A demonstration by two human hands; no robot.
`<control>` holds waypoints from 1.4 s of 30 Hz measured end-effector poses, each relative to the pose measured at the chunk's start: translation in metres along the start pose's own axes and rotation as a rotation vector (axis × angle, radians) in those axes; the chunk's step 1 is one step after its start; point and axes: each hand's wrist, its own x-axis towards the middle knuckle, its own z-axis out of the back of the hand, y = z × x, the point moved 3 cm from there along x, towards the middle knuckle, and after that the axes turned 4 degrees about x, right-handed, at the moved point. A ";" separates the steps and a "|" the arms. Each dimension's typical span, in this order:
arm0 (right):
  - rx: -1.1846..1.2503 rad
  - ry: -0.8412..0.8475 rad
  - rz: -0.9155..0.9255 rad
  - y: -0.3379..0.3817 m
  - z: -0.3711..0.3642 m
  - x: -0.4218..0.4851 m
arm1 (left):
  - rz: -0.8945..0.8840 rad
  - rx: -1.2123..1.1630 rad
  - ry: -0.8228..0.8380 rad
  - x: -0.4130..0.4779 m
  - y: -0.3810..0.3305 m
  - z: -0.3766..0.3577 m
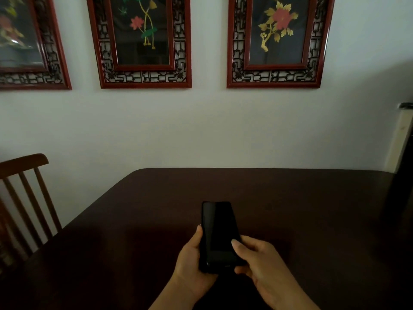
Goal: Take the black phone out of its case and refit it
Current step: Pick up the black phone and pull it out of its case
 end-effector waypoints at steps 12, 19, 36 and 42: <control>-0.284 -0.060 0.144 0.001 -0.005 0.000 | -0.069 0.179 0.034 0.002 0.000 -0.004; -0.423 -0.107 0.220 0.003 -0.002 -0.003 | -0.179 0.369 -0.056 0.001 0.001 -0.007; -0.392 -0.027 0.188 0.008 0.012 -0.008 | -0.166 0.187 -0.036 -0.006 0.002 -0.007; -0.095 0.087 -0.031 -0.002 0.015 -0.007 | -0.214 0.184 -0.093 -0.008 0.000 -0.009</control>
